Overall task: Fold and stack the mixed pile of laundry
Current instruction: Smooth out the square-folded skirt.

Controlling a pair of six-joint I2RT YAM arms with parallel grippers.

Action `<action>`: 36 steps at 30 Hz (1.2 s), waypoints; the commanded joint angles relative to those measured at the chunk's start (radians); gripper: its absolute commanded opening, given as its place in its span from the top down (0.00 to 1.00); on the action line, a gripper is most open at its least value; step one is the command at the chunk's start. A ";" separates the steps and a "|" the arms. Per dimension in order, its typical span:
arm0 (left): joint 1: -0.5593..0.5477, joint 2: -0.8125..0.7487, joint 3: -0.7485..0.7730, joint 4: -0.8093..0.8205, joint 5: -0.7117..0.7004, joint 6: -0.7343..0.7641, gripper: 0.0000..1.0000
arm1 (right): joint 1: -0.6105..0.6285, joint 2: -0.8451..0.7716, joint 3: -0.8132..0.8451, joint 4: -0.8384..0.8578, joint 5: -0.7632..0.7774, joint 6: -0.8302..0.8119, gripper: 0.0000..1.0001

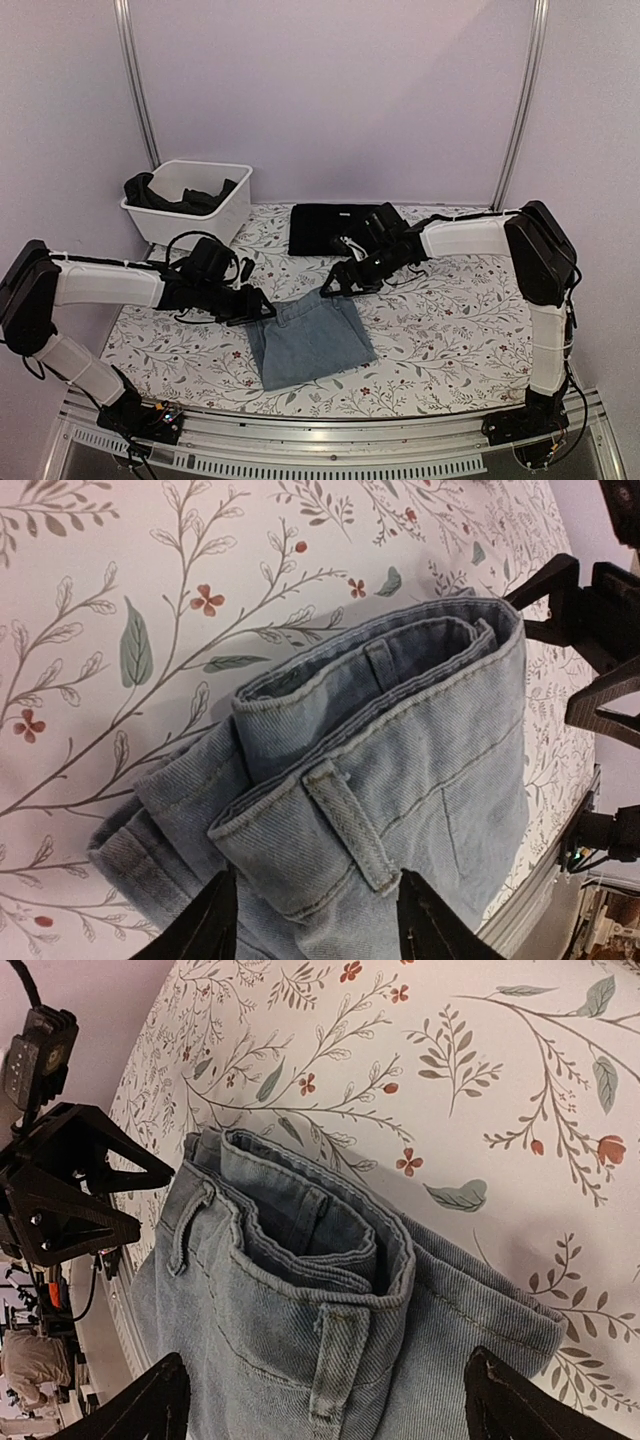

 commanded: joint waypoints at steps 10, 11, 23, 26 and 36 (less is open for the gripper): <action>-0.024 0.086 0.057 0.078 0.039 -0.009 0.75 | 0.003 0.025 0.018 -0.027 -0.024 -0.033 0.06; -0.027 0.075 0.063 0.085 0.043 -0.006 0.81 | 0.002 0.021 0.014 -0.026 -0.026 -0.035 0.06; 0.003 0.073 0.041 0.199 0.060 0.064 1.00 | -0.087 -0.151 -0.132 0.029 0.027 -0.023 0.06; 0.018 0.113 0.016 0.254 0.075 0.065 1.00 | -0.080 -0.221 -0.164 0.077 0.017 0.000 0.07; 0.038 0.201 0.021 0.334 0.068 0.087 1.00 | 0.087 -0.189 -0.181 0.260 -0.119 0.083 0.11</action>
